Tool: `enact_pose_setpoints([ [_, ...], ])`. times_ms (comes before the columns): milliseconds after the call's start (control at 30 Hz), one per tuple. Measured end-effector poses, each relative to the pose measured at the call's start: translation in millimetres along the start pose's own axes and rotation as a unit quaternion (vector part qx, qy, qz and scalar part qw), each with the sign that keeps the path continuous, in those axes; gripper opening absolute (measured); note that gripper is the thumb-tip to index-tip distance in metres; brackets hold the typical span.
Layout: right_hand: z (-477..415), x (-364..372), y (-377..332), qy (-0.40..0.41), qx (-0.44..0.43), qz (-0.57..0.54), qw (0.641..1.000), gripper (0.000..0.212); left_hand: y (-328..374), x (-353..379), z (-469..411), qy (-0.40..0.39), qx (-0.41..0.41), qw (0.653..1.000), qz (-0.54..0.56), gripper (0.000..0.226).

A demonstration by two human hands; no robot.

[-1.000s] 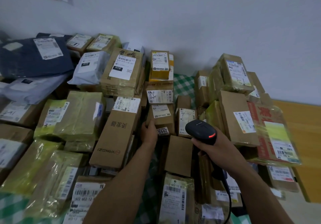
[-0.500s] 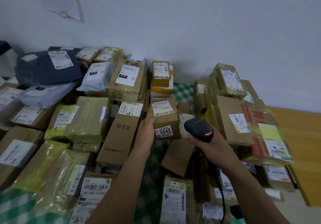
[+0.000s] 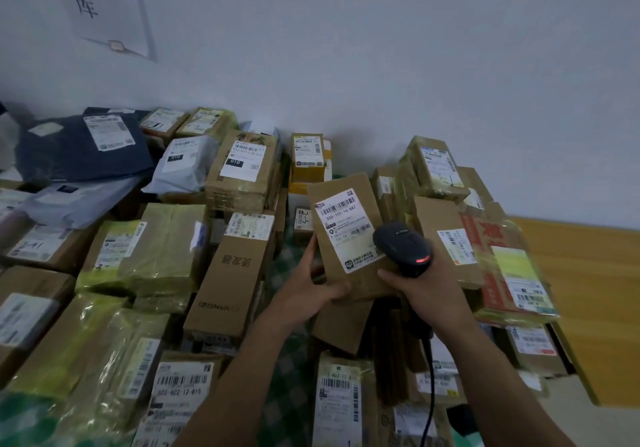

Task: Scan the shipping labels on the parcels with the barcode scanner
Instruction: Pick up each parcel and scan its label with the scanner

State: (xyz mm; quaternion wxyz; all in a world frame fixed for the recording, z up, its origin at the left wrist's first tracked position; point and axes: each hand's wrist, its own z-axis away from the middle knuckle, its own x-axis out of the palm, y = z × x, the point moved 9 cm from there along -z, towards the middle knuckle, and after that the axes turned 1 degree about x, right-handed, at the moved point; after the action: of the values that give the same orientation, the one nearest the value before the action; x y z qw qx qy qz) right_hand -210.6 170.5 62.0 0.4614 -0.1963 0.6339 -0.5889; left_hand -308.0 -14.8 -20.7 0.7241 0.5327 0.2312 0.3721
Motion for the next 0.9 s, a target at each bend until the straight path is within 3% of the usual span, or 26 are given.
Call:
enact_pose_setpoints([
  [200,-0.3,-7.7,-15.3,0.0,-0.042,0.078,0.996,0.062,27.8,-11.1,-1.2,0.023,0.024,0.999,-0.035,0.098],
  [433,-4.6,-6.4,-51.6,-0.022,-0.053,0.106,0.993,0.049,75.7,-27.9,-15.8,0.101,0.139,0.981,-0.093,0.097],
  [900,-11.8,11.0,-67.1,-0.106,-0.031,0.13,0.985,0.04,87.2,-49.1,-52.0,0.134,0.136,0.969,-0.159,0.105],
])
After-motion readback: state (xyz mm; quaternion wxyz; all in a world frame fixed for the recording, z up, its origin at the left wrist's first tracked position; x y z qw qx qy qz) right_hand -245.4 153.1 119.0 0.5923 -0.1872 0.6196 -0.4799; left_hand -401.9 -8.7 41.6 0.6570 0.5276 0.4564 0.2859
